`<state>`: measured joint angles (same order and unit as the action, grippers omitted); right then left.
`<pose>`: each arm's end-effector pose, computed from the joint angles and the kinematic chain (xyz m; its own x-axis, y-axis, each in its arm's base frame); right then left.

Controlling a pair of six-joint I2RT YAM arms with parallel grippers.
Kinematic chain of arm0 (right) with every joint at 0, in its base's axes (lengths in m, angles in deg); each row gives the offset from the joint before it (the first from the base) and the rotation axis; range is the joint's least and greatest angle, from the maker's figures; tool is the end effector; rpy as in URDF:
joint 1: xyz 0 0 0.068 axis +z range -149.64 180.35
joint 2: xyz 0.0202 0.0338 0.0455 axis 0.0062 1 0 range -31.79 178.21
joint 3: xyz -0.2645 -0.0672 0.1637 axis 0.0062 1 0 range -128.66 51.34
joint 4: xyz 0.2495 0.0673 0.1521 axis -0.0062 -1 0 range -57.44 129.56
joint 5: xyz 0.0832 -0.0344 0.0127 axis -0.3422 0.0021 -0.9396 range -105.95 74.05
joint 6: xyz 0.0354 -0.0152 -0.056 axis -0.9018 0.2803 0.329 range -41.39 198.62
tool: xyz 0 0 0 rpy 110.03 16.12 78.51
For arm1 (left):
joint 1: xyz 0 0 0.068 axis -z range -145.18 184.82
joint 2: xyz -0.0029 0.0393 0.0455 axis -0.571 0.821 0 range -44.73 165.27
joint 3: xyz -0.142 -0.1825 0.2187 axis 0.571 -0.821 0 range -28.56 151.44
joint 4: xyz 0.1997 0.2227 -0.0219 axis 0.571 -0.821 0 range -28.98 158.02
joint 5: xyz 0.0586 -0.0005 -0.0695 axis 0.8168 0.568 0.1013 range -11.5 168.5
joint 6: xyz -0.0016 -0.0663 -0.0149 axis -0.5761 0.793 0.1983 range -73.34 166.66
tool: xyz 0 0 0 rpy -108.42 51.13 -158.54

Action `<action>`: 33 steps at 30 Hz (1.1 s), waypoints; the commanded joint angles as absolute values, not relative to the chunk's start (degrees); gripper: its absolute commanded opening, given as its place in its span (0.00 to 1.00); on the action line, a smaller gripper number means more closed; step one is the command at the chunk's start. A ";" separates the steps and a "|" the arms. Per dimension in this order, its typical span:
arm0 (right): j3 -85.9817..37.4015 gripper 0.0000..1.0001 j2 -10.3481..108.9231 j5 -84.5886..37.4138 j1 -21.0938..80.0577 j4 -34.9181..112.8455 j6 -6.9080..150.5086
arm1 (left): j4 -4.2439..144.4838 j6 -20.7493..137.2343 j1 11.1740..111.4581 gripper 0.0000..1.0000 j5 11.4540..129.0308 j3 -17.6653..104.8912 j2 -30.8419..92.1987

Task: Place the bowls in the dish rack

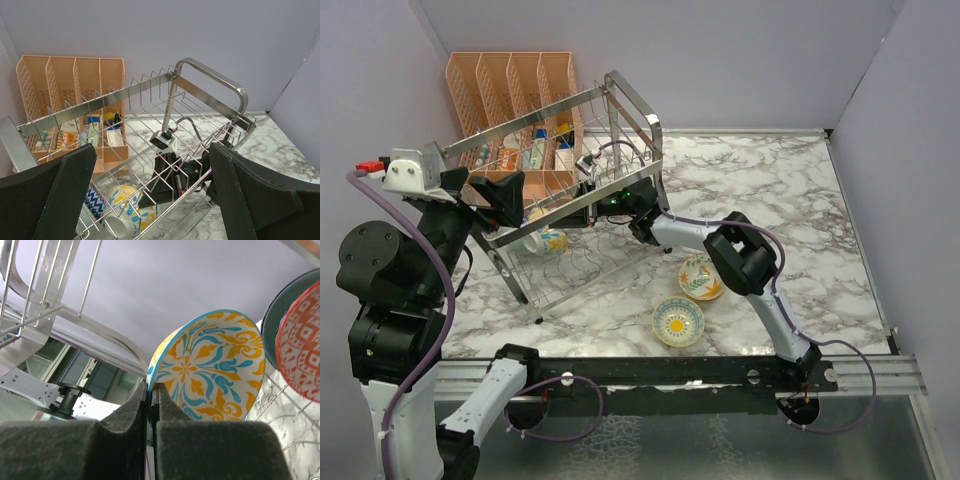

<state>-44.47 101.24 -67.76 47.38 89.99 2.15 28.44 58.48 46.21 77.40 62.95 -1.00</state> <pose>0.3780 0.4688 0.2402 -0.9105 -0.0955 -0.4024 -0.3794 -0.1949 0.9045 0.0687 -0.0148 0.5986 0.0927 -0.2275 -0.9694 0.2402 0.9499 -0.2000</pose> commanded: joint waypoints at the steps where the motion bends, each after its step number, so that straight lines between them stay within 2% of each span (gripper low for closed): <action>1: -48.00 0.01 104.31 -61.78 45.82 98.97 0.97 | 28.91 57.81 46.59 0.99 75.95 63.73 -0.51; 14: -48.04 0.01 106.20 -48.48 44.39 103.80 4.03 | 28.58 57.87 46.54 0.99 75.81 63.57 -0.69; 25: -47.27 0.01 107.24 -48.96 43.95 111.47 -1.48 | 28.37 57.64 46.84 0.99 76.28 63.40 -0.77; 33: -46.10 0.01 105.02 -46.43 43.79 106.75 2.34 | 28.08 57.88 47.01 0.99 76.36 63.81 -0.75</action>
<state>-46.17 106.51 -50.51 45.87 105.18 0.38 28.42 58.45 46.59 76.81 62.93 -0.85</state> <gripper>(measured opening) 0.030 0.992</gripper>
